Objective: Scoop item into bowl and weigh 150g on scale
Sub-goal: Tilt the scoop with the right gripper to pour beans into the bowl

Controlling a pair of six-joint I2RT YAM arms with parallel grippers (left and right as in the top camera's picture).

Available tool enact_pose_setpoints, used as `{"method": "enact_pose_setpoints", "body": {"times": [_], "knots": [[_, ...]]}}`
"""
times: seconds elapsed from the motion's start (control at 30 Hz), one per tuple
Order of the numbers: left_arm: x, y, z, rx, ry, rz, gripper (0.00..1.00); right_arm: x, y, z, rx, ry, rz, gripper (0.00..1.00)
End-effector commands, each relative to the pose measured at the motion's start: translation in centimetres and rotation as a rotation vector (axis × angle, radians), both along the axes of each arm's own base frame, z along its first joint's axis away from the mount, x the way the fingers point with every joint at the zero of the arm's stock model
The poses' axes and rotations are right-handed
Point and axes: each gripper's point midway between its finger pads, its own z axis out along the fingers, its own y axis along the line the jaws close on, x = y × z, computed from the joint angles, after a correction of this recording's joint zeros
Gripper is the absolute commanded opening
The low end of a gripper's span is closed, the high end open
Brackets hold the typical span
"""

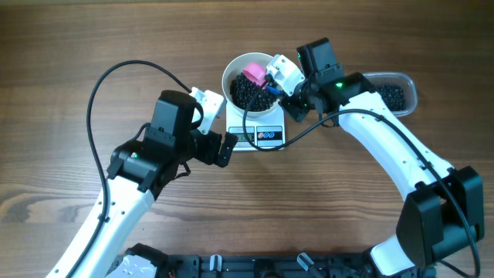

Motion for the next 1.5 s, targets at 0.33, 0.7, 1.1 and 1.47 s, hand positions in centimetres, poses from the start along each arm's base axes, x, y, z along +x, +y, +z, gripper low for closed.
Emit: {"method": "enact_pose_setpoints", "body": {"times": [0.33,0.7,1.1,1.47], "knots": [[-0.2,-0.4,-0.2,-0.008,0.009,-0.016,1.00,-1.7,1.7,-0.3,0.096,0.096,0.044,0.04],[-0.2,-0.4,-0.2,-0.008,0.009,-0.016,1.00,-1.7,1.9,-0.2,0.183,0.192,-0.137,0.04],[-0.2,-0.4,-0.2,-0.008,0.009,-0.016,1.00,-1.6,1.6,1.1,0.361,0.319,-0.271,0.04],[-0.2,-0.4,-0.2,-0.009,0.009,-0.016,1.00,-0.9,0.3,4.3,0.423,0.248,-0.280,0.04]]}}
